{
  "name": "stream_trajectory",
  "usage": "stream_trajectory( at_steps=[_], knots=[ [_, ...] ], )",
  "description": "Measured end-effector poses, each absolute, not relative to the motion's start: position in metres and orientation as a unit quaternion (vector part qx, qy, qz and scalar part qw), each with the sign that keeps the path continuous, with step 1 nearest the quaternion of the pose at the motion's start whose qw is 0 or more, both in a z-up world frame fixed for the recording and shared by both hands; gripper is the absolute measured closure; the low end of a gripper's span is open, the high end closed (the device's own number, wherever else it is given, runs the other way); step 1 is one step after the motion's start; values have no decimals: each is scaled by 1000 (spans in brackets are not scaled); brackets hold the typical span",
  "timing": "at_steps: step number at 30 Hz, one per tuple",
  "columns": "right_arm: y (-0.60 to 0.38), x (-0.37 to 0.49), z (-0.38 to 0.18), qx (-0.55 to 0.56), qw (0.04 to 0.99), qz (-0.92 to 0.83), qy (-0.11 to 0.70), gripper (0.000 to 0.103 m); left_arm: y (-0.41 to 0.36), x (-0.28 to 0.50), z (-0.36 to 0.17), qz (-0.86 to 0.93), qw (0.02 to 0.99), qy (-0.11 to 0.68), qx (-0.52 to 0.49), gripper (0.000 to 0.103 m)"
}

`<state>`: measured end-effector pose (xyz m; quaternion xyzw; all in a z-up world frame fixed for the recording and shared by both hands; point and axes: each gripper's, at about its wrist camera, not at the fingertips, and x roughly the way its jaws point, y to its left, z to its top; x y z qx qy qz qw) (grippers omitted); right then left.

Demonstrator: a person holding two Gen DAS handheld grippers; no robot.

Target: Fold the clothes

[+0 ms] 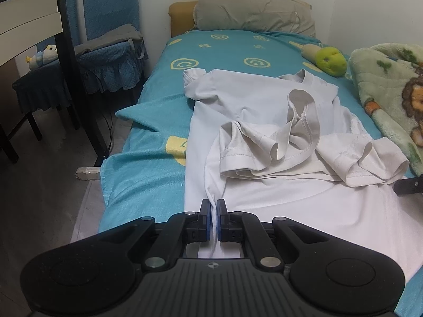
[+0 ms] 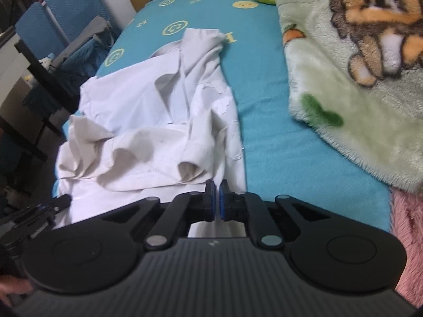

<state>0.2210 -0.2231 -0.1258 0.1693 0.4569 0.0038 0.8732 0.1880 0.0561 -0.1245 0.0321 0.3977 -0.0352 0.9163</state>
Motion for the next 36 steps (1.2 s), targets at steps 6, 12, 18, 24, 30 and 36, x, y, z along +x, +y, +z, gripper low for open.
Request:
stream_trajectory(
  at_steps=[6, 12, 18, 24, 30, 36],
  knots=[
    [-222, 223, -135, 162, 869, 2, 468, 96, 60, 180, -116, -31, 912, 408, 18, 86],
    [-226, 222, -134, 181, 864, 1, 470, 95, 54, 157, -78, -43, 902, 429, -12, 45],
    [-225, 224, -127, 177, 864, -2, 472, 93, 41, 123, -43, -97, 884, 452, -67, 20],
    [-226, 214, -102, 168, 885, -8, 433, 12, 39, 110, -59, -85, 855, 502, -101, 14],
    [-239, 200, -74, 212, 895, 6, 393, 15, 57, 122, -87, -52, 811, 551, -191, 12],
    [-238, 198, -70, 224, 893, 3, 389, 15, 81, 139, -117, 3, 749, 579, -320, 13]
  ],
)
